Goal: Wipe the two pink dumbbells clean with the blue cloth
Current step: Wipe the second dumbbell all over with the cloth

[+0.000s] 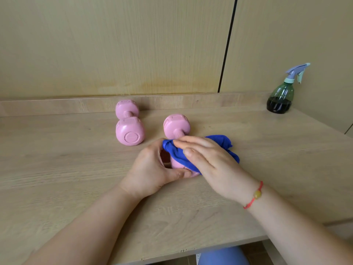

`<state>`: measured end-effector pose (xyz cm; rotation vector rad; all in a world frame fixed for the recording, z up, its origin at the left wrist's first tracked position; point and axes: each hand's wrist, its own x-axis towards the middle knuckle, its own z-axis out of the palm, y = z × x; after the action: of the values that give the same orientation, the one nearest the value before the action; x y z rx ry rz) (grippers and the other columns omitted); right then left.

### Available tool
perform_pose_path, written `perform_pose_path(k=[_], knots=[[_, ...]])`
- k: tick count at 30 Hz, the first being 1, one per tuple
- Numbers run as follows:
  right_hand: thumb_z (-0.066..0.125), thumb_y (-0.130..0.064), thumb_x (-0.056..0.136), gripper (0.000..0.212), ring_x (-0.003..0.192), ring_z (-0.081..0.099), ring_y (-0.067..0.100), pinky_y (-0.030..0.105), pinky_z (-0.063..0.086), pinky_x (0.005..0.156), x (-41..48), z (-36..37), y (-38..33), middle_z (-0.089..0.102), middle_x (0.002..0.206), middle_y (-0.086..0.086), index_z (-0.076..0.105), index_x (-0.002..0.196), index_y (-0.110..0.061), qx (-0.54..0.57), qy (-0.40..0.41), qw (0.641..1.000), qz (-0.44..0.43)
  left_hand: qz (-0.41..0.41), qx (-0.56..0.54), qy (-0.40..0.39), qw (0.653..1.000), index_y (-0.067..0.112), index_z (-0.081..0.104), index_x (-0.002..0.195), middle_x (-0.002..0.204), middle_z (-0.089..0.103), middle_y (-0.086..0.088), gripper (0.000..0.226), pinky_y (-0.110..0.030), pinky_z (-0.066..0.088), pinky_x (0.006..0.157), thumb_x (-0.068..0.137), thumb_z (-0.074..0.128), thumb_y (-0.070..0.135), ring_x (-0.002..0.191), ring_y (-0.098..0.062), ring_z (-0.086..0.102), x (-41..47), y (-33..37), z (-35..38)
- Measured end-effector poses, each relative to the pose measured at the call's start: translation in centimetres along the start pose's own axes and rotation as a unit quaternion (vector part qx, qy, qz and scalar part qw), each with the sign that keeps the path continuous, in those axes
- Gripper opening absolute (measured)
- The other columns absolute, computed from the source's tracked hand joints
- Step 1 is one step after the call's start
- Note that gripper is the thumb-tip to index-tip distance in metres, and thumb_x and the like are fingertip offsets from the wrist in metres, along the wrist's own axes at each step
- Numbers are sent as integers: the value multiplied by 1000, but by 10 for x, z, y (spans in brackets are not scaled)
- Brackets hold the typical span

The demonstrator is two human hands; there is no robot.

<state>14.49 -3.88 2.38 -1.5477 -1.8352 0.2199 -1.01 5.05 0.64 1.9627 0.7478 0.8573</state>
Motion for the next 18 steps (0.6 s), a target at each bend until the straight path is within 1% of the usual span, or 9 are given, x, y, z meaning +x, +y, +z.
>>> perform_pose_path(k=[2, 4, 7, 8, 10, 12, 13, 15, 18], knots=[[44, -25, 102, 33, 124, 44, 2, 8, 27, 103, 12, -2, 2, 56, 131, -6, 60, 131, -24, 49, -17, 997, 49, -3, 12, 6, 1000, 23, 62, 103, 93, 72, 7, 59, -23, 55, 74, 55, 96, 21, 82, -6, 69, -1, 1, 0], [48, -22, 100, 28, 115, 46, 1, 5, 28, 96, 16, 2, 4, 60, 122, -5, 64, 123, -28, 65, -1, 995, 78, -9, 10, 9, 1000, 23, 59, 106, 95, 71, 5, 63, -24, 56, 74, 55, 96, 20, 83, -6, 69, -2, 2, 0], [43, -34, 96, 31, 108, 52, 7, 19, 37, 96, 9, 14, 7, 63, 111, -7, 67, 115, -25, 55, 92, 992, 65, -3, 21, 11, 1000, 28, 53, 108, 92, 66, 8, 69, -27, 57, 75, 56, 96, 17, 79, -5, 66, -2, 4, 0], [42, -36, 96, 34, 107, 53, 8, 20, 38, 95, 6, 17, 8, 63, 110, -7, 67, 115, -23, 54, 111, 991, 60, 2, 24, 10, 1000, 28, 51, 112, 90, 64, 9, 72, -29, 57, 76, 57, 95, 17, 79, -6, 65, -2, 4, 0], [42, -38, 96, 35, 104, 54, 3, 15, 39, 90, 2, 18, 9, 63, 109, -8, 66, 116, -23, 55, 132, 987, 72, 13, 39, 3, 999, 28, 46, 125, 88, 62, 10, 82, -32, 56, 79, 59, 94, 20, 79, -8, 65, -2, 3, -1], [41, -45, 94, 36, 99, 52, -4, 8, 36, 84, -1, 14, 12, 62, 107, -13, 64, 114, -25, 32, 136, 986, 96, 23, 58, -8, 998, 26, 43, 135, 92, 62, 12, 89, -23, 53, 80, 62, 93, 25, 82, -3, 64, -2, 2, -3], [39, -53, 91, 40, 99, 51, -4, 8, 36, 83, -3, 10, 14, 61, 107, -15, 61, 113, -28, 14, 122, 987, 108, 26, 67, -14, 997, 24, 42, 138, 94, 62, 13, 90, -17, 50, 79, 63, 92, 27, 85, -1, 64, -2, 2, -5], [33, -67, 85, 51, 101, 52, 1, 20, 41, 86, -6, 5, 18, 62, 106, -16, 56, 113, -31, -5, 76, 989, 123, 28, 85, -25, 996, 22, 42, 141, 100, 62, 15, 90, -7, 46, 77, 66, 90, 29, 90, 2, 62, -3, 3, -7], [26, -75, 85, 56, 95, 56, 5, 34, 46, 87, -11, -1, 20, 63, 95, -14, 52, 112, -33, 2, 27, 990, 137, 28, 94, -30, 995, 23, 42, 141, 102, 60, 17, 88, -4, 43, 75, 67, 89, 30, 93, 4, 59, -4, 2, -11]])
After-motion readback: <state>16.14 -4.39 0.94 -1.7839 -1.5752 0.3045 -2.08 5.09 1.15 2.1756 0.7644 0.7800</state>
